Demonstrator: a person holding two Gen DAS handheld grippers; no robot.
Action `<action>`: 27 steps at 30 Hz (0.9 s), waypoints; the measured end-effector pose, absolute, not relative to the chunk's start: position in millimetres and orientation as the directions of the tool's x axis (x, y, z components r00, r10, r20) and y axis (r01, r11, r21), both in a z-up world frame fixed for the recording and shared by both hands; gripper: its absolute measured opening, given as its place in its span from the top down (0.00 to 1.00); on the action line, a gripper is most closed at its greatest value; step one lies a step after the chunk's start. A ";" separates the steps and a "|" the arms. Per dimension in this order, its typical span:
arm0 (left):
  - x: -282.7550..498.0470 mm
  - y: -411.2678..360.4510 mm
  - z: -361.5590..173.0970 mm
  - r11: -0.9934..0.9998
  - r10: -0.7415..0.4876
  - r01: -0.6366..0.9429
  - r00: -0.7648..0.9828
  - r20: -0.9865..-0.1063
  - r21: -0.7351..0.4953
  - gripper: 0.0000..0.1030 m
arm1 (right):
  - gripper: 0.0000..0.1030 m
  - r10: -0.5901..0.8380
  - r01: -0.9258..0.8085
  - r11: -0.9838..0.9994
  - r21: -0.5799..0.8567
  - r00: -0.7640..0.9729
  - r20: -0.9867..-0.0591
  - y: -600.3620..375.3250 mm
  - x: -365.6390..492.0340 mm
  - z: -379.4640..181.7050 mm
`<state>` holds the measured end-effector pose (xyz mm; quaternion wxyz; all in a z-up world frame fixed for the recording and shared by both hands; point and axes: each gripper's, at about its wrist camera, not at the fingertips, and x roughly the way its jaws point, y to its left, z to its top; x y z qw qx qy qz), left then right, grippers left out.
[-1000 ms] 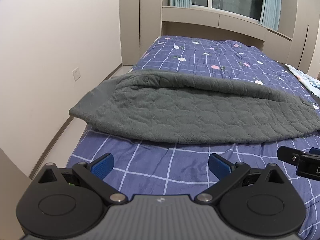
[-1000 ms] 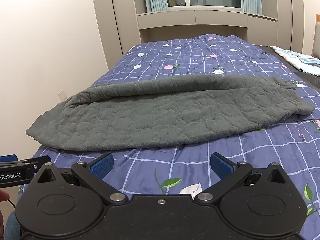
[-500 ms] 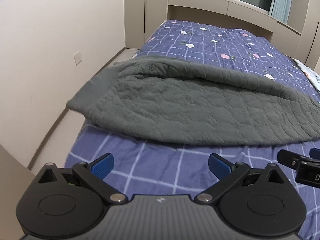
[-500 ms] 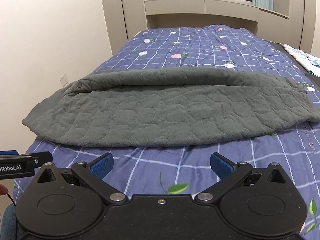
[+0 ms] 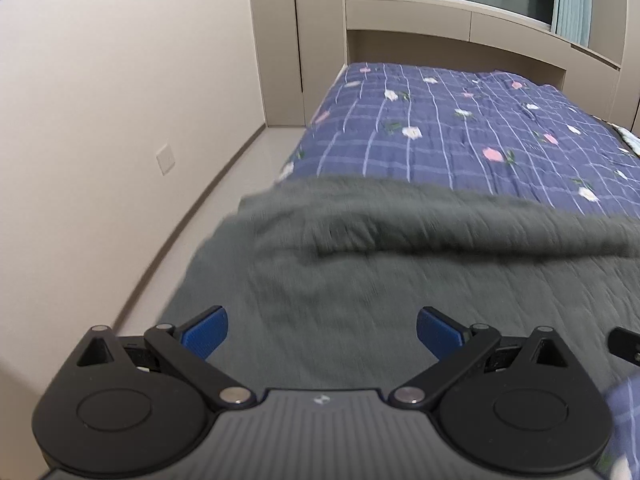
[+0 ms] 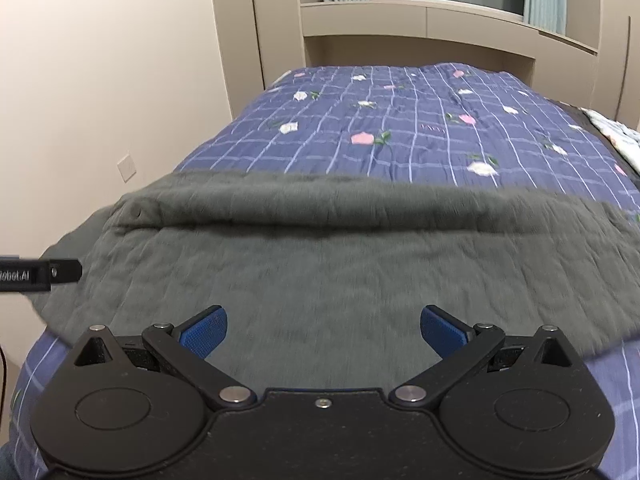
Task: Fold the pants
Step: 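Grasp the pants' waist edge with the right tool while the left tool grasps the other waist corner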
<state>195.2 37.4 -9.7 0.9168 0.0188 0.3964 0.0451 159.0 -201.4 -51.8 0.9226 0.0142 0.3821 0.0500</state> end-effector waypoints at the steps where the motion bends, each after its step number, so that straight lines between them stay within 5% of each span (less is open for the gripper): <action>1: 207.1 39.6 -8.2 0.995 0.101 -0.066 0.686 -0.721 0.076 0.01 | 0.00 0.112 -0.092 0.994 0.066 0.712 -0.693 -203.8 167.1 -51.9; 10: 307.6 55.9 6.0 0.985 0.121 -0.009 0.749 -0.652 0.172 0.00 | 0.00 0.253 -0.274 0.961 0.036 0.823 -0.509 -228.2 249.4 -45.5; 23: 383.2 69.9 -18.0 0.964 0.052 0.140 0.736 -0.675 0.226 0.00 | 0.00 0.429 -0.551 0.834 -0.004 0.655 -0.622 -231.1 377.3 -64.4; 27: 409.0 76.3 -35.2 0.952 -0.069 0.262 0.693 -0.718 0.161 0.00 | 0.00 0.439 -0.595 0.803 0.022 0.567 -0.697 -236.0 414.2 -84.5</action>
